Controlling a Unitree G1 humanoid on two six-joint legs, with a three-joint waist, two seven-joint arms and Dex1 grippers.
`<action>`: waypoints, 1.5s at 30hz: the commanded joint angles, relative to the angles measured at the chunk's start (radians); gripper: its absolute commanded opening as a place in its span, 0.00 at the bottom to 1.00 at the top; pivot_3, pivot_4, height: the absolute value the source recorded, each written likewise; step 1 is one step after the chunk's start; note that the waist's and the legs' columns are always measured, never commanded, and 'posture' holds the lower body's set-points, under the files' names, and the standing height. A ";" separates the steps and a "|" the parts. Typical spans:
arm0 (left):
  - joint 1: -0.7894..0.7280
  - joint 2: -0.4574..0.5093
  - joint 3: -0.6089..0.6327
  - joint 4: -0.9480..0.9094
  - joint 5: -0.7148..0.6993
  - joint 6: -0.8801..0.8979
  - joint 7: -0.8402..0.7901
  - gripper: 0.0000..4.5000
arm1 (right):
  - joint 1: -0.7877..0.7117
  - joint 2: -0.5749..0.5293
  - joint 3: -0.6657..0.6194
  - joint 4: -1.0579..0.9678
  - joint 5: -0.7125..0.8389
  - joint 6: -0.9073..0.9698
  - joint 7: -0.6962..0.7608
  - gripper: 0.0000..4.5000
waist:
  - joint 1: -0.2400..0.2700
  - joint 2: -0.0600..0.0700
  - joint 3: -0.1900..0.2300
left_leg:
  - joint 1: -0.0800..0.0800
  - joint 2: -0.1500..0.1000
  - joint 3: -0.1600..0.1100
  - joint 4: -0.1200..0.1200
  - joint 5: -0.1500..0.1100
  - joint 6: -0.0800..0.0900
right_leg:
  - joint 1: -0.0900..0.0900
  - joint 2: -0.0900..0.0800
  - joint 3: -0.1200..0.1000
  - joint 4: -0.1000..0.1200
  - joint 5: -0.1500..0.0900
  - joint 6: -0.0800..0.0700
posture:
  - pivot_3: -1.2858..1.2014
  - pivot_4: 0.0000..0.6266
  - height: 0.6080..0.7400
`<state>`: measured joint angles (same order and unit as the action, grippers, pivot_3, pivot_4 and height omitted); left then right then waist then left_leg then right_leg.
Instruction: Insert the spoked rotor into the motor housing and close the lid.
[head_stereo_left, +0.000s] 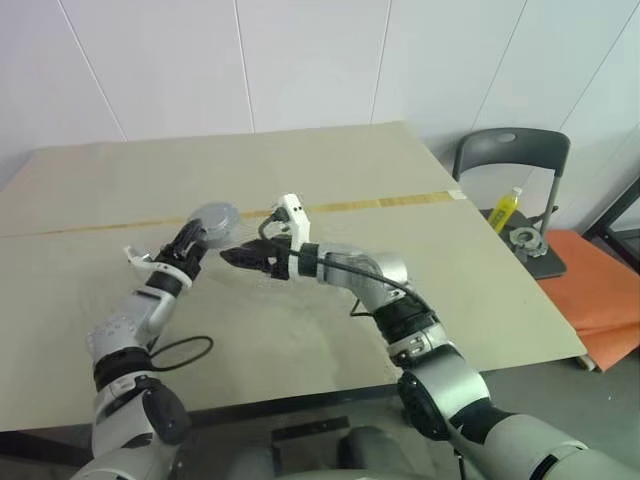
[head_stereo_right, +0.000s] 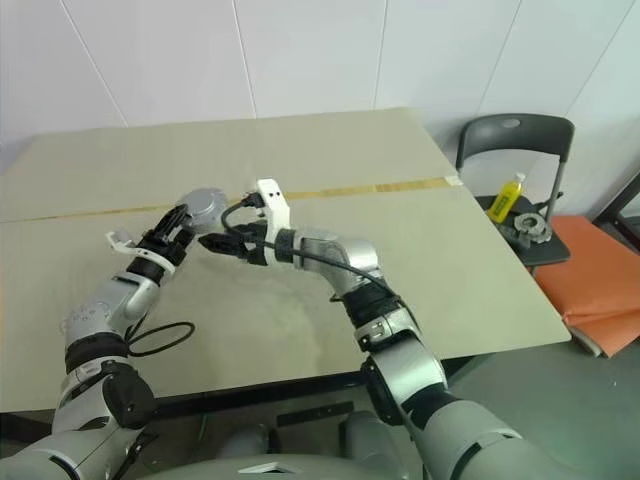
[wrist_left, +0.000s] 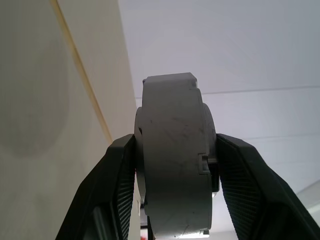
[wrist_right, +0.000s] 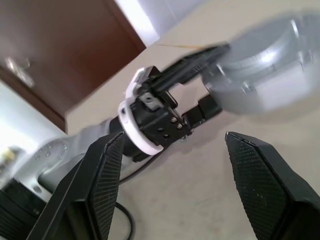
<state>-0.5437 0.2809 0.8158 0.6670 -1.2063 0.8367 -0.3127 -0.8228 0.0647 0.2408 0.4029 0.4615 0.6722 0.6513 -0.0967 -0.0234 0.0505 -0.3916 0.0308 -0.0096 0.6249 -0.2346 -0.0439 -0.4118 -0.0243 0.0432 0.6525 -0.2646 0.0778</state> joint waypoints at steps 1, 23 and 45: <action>-0.008 0.010 0.035 -0.064 0.013 -0.124 -0.014 0.48 | 0.012 -0.028 0.071 -0.072 -0.107 -0.134 0.041 0.75 | 0.000 0.000 0.000 | 0.000 0.000 0.000 0.000 0.000 0.000 | 0.000 0.000 0.000 0.000 0.000 0.000 | 0.52 0.00 1.00; 0.014 0.050 -0.042 0.012 0.507 -0.859 0.258 0.48 | 0.042 -0.030 0.103 -0.050 -0.282 -0.269 0.086 0.75 | 0.020 -0.005 -0.001 | 0.001 0.000 0.000 0.004 0.000 0.000 | 0.002 0.000 0.000 0.000 0.001 0.000 | 0.52 0.00 1.00; 0.091 -0.037 -0.087 -0.225 0.447 -0.535 0.556 0.99 | 0.040 -0.017 0.090 -0.016 -0.307 -0.280 0.087 0.76 | 0.033 -0.005 -0.002 | 0.003 0.000 0.001 0.006 0.000 0.000 | 0.006 -0.001 0.000 0.002 0.002 0.001 | 0.52 0.00 1.00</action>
<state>-0.4615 0.2635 0.7429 0.4803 -0.7259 0.2243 0.2151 -0.7668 0.0405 0.3467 0.3994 0.1568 0.4095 0.7353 -0.0637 -0.0286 0.0488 -0.3882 0.0305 -0.0087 0.6313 -0.2346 -0.0440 -0.4061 -0.0250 0.0434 0.6544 -0.2623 0.0787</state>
